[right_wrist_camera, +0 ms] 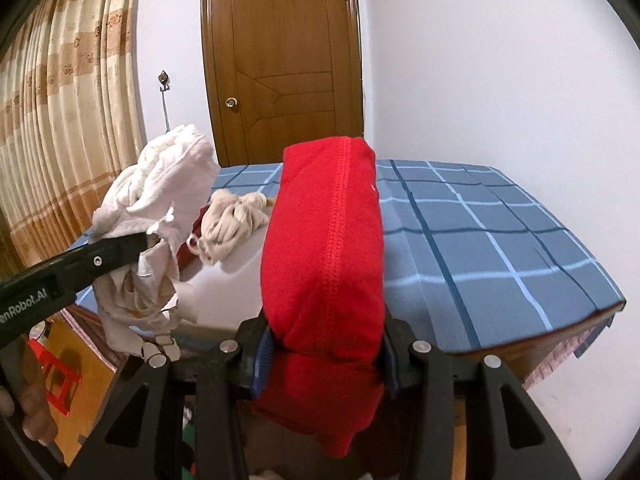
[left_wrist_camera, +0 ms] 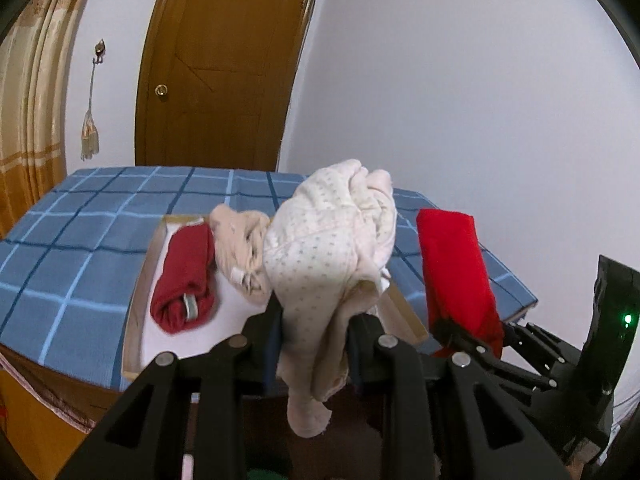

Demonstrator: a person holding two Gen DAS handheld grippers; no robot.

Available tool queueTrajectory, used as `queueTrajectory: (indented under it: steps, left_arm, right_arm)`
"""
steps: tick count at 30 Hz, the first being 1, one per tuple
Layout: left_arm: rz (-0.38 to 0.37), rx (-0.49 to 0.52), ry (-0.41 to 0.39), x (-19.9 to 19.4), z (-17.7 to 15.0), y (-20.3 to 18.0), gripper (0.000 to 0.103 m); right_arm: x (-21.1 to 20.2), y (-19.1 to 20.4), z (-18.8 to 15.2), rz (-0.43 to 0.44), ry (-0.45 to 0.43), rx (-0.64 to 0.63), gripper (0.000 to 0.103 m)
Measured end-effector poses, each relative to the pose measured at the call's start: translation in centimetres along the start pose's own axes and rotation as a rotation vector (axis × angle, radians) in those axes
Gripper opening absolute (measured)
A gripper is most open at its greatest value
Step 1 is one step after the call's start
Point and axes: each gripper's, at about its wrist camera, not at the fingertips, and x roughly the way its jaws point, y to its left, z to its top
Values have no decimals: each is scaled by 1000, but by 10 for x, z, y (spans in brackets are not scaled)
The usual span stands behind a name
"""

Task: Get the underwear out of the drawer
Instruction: 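Lift both held items out of the drawer up to the tray, then lower both items into the tray beside the others and open both grippers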

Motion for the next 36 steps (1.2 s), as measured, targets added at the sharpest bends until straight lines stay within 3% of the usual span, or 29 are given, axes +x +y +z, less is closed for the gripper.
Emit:
queueTrajectory:
  steps: [17, 24, 32, 36]
  left_arm:
    - [87, -30, 34, 88, 36, 0, 26]
    - [23, -92, 98, 106, 39, 19, 26]
    - [-41, -137, 108, 103, 50, 27, 26]
    - [-24, -140, 116, 107, 51, 26, 26]
  right_arm:
    - [91, -9, 52, -10, 53, 41, 47]
    - [112, -17, 59, 10, 76, 74, 47]
    - [120, -20, 60, 33, 86, 91, 46]
    - [120, -20, 62, 41, 83, 99, 46]
